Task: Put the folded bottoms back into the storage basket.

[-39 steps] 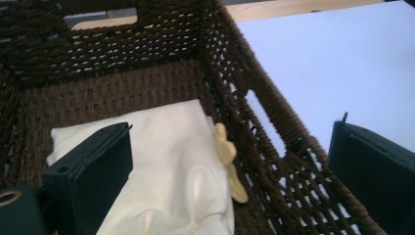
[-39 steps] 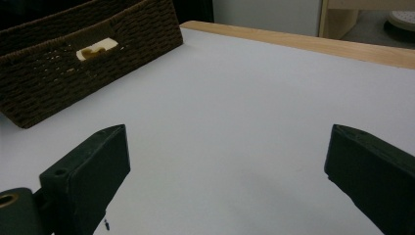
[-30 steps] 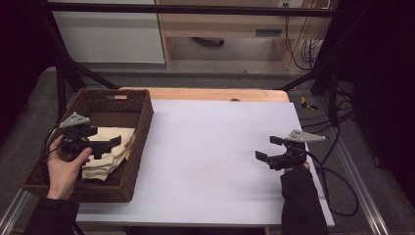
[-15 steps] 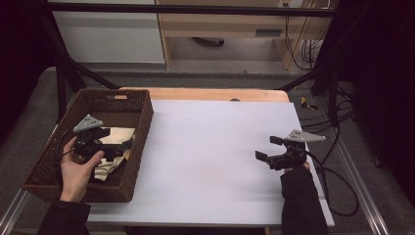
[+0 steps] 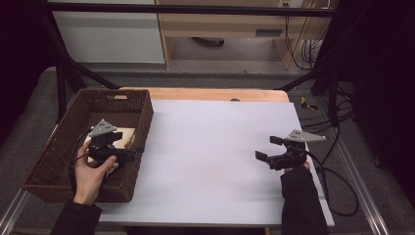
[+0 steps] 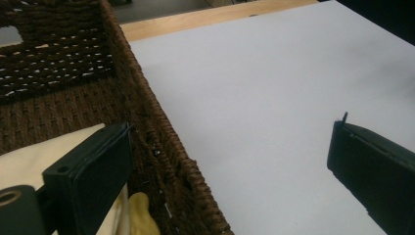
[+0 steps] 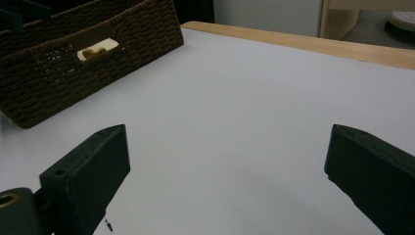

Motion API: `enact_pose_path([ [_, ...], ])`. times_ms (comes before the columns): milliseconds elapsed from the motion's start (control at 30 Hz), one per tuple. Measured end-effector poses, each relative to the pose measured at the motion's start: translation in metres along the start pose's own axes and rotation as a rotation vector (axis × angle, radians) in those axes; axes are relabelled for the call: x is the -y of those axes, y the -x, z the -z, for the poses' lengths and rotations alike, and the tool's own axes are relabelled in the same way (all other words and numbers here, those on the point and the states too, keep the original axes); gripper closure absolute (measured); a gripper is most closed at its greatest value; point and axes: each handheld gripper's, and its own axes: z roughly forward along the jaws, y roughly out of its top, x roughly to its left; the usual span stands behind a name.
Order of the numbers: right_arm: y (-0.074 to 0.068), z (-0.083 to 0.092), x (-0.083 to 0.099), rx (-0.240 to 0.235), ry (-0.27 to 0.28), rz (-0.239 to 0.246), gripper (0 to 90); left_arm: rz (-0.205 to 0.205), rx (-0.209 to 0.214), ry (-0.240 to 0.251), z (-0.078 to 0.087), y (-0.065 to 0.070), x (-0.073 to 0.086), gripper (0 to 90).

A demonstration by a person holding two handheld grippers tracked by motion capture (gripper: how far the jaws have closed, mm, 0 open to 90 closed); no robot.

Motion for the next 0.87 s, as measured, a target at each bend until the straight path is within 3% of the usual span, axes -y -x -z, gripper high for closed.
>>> enact_pose_path([
  [467,0.0,0.0,0.0,-0.002,0.0,0.0,3.2,-0.041,0.03,-0.026,-0.018,0.007,0.007,2.9],
  [867,0.0,-0.002,0.001,-0.007,-0.009,0.003,3.2,-0.046,0.039,-0.047,-0.024,0.007,0.012,2.9],
])
